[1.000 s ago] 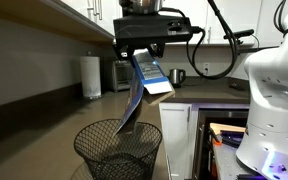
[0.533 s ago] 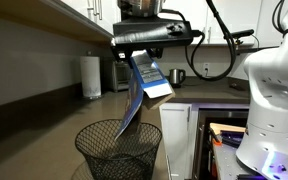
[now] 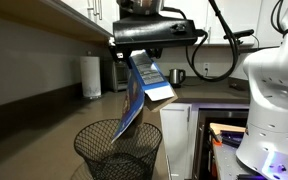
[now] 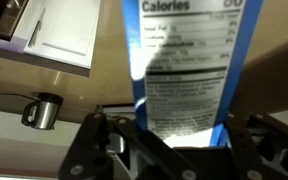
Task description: Pour the contents from the box into the black then put the box on the counter
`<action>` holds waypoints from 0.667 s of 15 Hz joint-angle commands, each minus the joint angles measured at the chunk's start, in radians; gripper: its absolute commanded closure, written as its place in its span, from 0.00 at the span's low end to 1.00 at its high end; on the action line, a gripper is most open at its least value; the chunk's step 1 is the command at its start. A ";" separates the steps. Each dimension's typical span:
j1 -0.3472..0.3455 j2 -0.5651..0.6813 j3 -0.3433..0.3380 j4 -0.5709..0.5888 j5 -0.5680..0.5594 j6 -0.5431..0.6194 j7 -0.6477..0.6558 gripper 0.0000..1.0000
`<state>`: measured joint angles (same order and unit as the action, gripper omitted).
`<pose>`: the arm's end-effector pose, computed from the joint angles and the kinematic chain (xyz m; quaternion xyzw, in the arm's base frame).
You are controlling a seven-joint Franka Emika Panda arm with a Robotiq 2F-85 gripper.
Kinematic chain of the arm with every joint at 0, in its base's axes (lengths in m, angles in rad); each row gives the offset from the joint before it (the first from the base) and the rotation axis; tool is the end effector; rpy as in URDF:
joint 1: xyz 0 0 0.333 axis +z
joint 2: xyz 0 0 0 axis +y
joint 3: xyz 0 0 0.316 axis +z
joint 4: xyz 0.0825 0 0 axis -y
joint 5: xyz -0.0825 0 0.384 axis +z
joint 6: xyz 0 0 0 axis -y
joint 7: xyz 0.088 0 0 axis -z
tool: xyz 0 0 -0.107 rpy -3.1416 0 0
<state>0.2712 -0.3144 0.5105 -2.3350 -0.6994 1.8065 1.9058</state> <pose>0.3429 0.2761 0.4510 0.8214 -0.3963 0.3493 0.2152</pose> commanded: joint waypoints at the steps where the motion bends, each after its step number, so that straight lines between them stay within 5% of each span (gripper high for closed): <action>1: 0.018 0.012 -0.001 0.021 -0.053 -0.025 0.030 0.73; 10: 0.044 0.011 0.010 0.015 -0.100 -0.029 0.043 0.62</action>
<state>0.2917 -0.3135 0.5125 -2.3348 -0.7635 1.8065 1.9111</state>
